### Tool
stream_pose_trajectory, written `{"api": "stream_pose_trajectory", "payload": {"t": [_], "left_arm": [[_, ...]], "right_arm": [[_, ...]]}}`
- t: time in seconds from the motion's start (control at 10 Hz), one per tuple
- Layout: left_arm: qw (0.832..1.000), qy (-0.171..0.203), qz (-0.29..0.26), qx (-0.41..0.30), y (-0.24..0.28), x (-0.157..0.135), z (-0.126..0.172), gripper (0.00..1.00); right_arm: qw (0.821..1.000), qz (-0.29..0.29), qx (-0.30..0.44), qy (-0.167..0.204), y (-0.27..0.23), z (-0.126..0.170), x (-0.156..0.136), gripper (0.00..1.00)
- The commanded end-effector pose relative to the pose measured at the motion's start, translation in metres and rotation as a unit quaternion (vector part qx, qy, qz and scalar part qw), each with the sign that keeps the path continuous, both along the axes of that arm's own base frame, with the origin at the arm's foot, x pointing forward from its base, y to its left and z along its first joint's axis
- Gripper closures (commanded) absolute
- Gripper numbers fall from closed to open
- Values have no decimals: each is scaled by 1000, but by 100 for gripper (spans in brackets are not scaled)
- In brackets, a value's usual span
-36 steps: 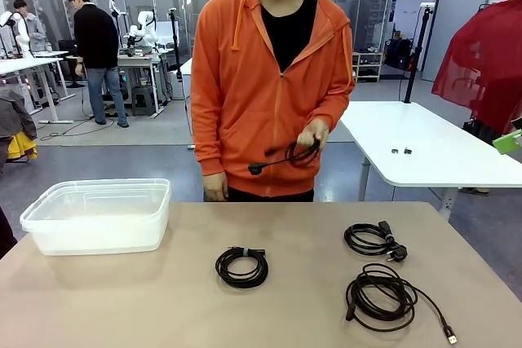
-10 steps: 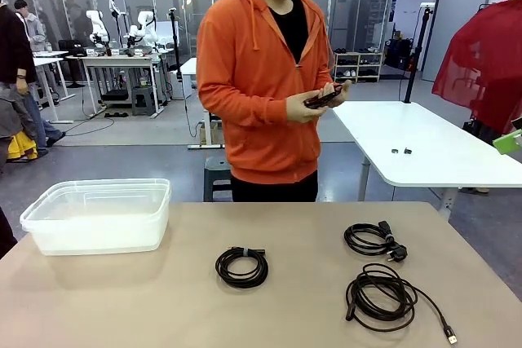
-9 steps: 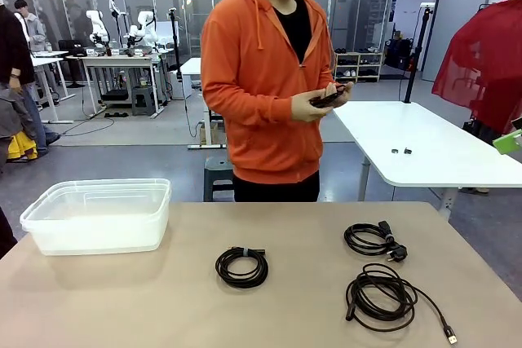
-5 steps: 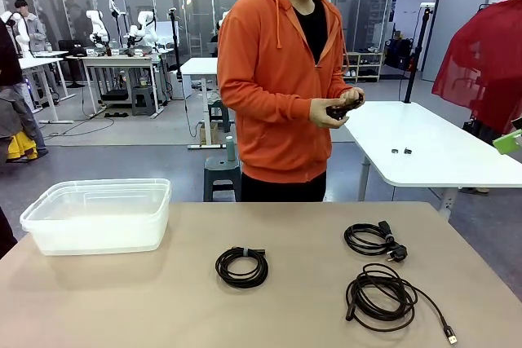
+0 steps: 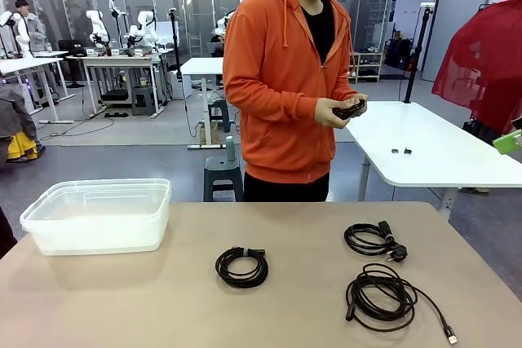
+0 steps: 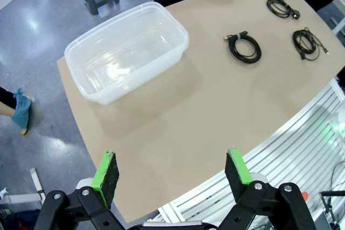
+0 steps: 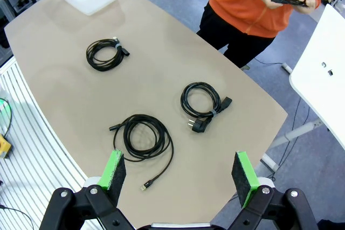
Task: Organize and store the cables.
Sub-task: Place the Power Cable into the Organizing box.
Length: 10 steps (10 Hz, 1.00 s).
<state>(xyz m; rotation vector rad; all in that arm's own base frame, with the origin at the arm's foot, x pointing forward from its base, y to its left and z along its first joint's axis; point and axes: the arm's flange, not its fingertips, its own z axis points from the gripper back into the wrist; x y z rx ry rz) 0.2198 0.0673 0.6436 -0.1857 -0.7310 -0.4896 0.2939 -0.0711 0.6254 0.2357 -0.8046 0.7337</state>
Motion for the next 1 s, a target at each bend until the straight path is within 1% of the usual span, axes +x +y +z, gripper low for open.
{"api": "stream_pose_trajectory", "payload": {"t": [0.0,0.1,0.2,0.3,0.4,0.5,0.6,0.7,0.8,0.9], "left_arm": [[1000,-3,-5,1,-1,-1,1,0],[1000,-3,-5,1,-1,-1,1,0],[1000,-3,-5,1,-1,-1,1,0],[1000,-3,-5,1,-1,-1,1,0],[1000,-3,-5,1,-1,-1,1,0],[1000,-3,-5,1,-1,-1,1,0],[1000,-3,-5,1,-1,-1,1,0],[1000,-3,-5,1,-1,-1,1,0],[1000,-3,-5,1,-1,-1,1,0],[1000,-3,-5,1,-1,-1,1,0]], "right_arm": [[995,-89,-7,36,10,-1,28,0],[984,-160,-2,73,18,-6,52,0],[971,-208,3,115,28,-10,74,0],[957,-255,-9,137,37,-16,92,0],[938,-319,-17,135,43,-27,113,0],[929,-328,-19,172,48,-41,132,0],[910,-375,-37,174,55,-60,155,0],[898,-392,-48,193,60,-74,175,0],[890,-395,-49,222,65,-91,193,0],[879,-410,-50,239,68,-110,210,0]]}}
